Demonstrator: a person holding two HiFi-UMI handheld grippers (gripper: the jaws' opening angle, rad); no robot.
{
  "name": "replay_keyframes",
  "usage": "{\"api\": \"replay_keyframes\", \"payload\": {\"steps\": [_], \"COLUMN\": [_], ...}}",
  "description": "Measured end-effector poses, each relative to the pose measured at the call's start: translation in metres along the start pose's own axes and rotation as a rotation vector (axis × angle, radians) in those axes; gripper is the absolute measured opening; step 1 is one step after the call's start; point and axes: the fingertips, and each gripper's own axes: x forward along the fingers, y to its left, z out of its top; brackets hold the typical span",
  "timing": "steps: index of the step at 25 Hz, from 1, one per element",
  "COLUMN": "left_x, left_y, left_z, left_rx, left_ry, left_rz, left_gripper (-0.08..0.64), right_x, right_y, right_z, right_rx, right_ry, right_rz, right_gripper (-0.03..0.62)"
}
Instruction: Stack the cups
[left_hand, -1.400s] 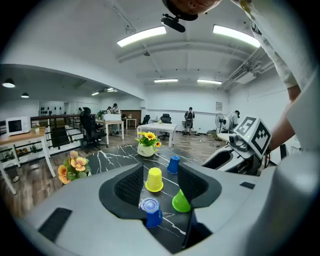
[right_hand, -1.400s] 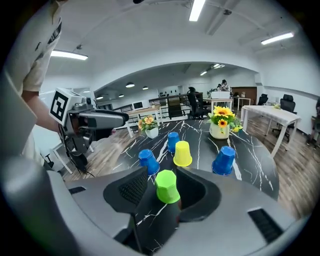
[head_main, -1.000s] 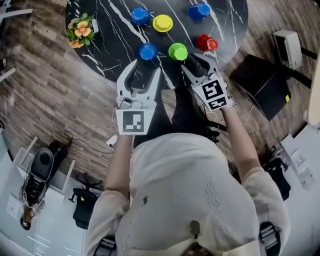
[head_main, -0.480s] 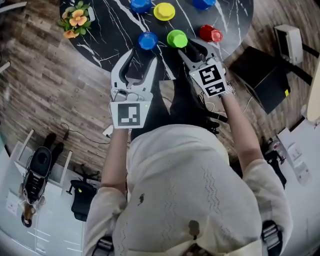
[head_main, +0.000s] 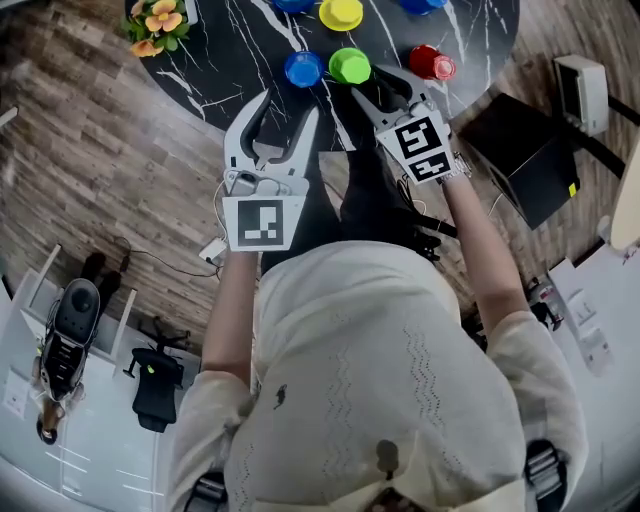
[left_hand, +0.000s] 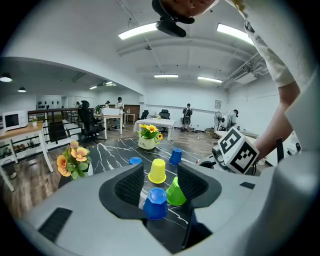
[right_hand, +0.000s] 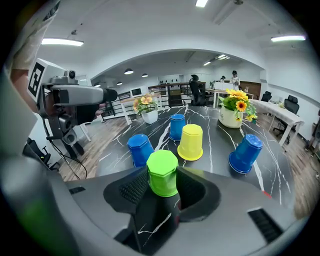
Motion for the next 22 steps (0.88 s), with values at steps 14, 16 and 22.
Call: {"api": "replay_keyframes", "payload": {"steps": [14, 16, 22], "left_x": [-0.005, -0.001, 0.014], "left_y": [-0.008, -0.014, -0.041], "left_z": [-0.004, 0.001, 0.015], "left_rx": [0.006, 0.026, 0.05], "left_ry": [0.011, -0.002, -0.018], "left_rz": [0.016, 0.001, -0.045], "left_gripper": [0.225, 0.225, 0.225], "right_x": [-0.009, -0.017, -0.051], "right_y": [0.005, 0.0, -0.024], "right_z": [0.005, 0.006, 0.005], "right_rx": [-0.019, -0.016, 0.004], "right_ry": [-0.027, -0.037, -0.068], "right_rz": [0.026, 0.013, -0.056], "right_gripper": [0.209, 0.209, 0.204]}}
